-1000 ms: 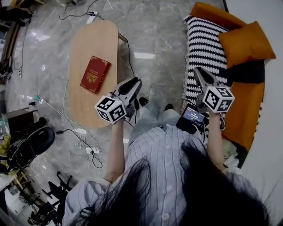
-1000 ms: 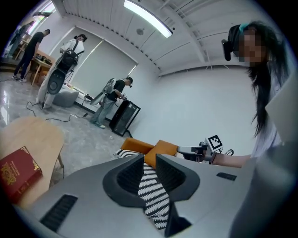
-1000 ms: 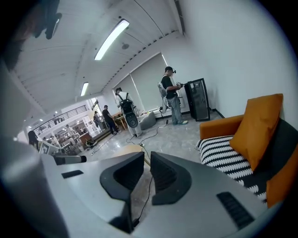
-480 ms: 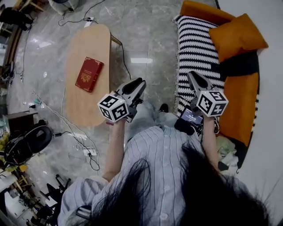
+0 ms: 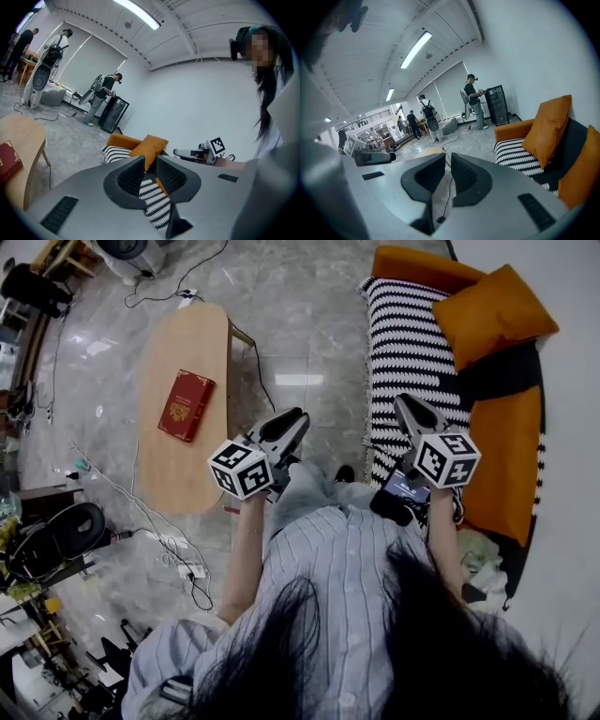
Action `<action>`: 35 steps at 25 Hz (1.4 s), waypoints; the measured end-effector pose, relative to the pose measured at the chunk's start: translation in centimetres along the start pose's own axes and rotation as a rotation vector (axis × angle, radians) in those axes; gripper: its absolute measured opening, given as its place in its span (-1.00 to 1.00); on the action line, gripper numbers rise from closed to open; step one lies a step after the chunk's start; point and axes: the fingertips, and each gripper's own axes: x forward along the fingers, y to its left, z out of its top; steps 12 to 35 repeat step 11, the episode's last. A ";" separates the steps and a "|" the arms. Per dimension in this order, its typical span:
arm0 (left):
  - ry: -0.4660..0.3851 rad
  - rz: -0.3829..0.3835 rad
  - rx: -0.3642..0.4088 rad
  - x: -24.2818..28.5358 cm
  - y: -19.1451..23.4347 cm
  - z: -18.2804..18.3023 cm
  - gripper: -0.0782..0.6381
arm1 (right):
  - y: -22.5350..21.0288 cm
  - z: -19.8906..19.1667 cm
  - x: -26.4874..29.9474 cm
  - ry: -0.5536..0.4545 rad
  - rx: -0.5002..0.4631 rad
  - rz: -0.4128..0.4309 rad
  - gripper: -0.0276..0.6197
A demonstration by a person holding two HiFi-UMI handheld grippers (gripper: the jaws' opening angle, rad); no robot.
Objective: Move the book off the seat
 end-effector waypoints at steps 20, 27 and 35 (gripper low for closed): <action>0.029 0.009 0.002 0.2 -0.7 -0.7 -0.54 | -0.3 -0.3 -0.6 0.005 0.010 0.007 -0.76; 0.029 0.009 0.002 0.2 -0.7 -0.7 -0.54 | -0.3 -0.3 -0.6 0.005 0.010 0.007 -0.76; 0.029 0.009 0.002 0.2 -0.7 -0.7 -0.54 | -0.3 -0.3 -0.6 0.005 0.010 0.007 -0.76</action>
